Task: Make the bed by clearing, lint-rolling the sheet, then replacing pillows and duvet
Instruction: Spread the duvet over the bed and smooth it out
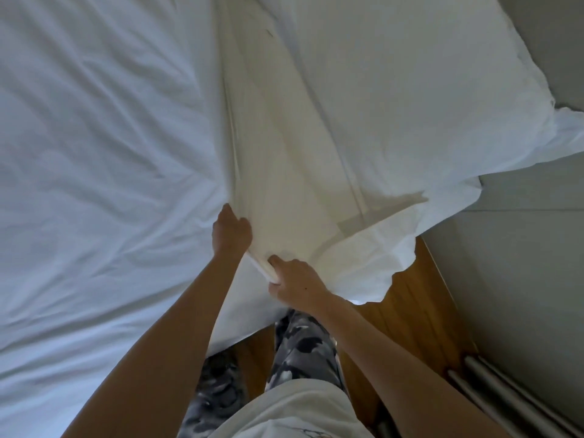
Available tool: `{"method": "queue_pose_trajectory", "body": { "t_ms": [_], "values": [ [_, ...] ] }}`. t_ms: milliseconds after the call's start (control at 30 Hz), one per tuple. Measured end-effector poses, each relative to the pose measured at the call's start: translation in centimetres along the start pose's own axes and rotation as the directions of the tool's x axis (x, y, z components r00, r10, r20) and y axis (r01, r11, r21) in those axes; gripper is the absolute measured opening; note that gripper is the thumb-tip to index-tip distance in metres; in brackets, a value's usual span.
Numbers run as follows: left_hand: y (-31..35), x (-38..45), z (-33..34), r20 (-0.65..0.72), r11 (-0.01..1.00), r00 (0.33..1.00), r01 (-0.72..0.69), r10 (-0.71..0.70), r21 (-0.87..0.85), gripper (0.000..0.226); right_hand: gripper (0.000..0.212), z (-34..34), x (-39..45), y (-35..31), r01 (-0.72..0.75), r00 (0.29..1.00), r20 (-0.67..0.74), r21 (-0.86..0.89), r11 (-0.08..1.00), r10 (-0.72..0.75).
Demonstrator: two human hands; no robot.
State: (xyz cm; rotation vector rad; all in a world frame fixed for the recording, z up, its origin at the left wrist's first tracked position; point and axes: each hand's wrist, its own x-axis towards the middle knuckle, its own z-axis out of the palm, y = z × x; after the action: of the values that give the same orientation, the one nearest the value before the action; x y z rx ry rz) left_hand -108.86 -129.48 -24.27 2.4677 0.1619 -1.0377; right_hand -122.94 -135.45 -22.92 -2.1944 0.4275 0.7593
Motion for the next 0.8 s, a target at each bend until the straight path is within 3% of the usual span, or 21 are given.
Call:
{"method": "queue_pose_trajectory", "body": {
  "t_ms": [133,267,433,567,667,800],
  "values": [
    [-6.6,1.6,-5.0,-0.01,0.993,0.998,-0.068,0.068,-0.095,0.042,0.043,4.3,0.0,-4.2,-0.019,0.997,0.076,-0.175,0.984,0.033],
    [-15.4,4.3,-12.1,0.017,0.983,0.989,-0.145,0.148,-0.116,0.045,0.032,10.7,0.8,-9.3,-0.206,0.97,0.08,-0.231,0.951,0.23],
    [-28.4,8.9,-21.1,-0.053,0.984,0.992,-0.121,0.115,-0.129,0.04,0.016,23.6,4.7,-22.7,-0.008,0.977,0.207,-0.187,0.982,0.047],
    [-38.3,13.8,-28.1,-0.122,0.992,0.991,-0.075,0.063,-0.101,0.041,0.034,35.7,7.6,-32.3,0.099,0.932,0.357,-0.067,0.993,-0.069],
    [-43.9,17.3,-29.0,-0.178,0.997,0.984,0.017,-0.029,-0.069,0.042,0.036,41.9,8.9,-34.6,0.063,0.915,0.401,-0.018,0.998,-0.05],
    [-48.5,17.7,-25.1,-0.202,0.991,0.973,0.091,-0.109,-0.096,0.028,0.038,46.7,9.3,-33.6,-0.027,0.931,0.365,-0.002,1.0,0.026]
  ]
}}
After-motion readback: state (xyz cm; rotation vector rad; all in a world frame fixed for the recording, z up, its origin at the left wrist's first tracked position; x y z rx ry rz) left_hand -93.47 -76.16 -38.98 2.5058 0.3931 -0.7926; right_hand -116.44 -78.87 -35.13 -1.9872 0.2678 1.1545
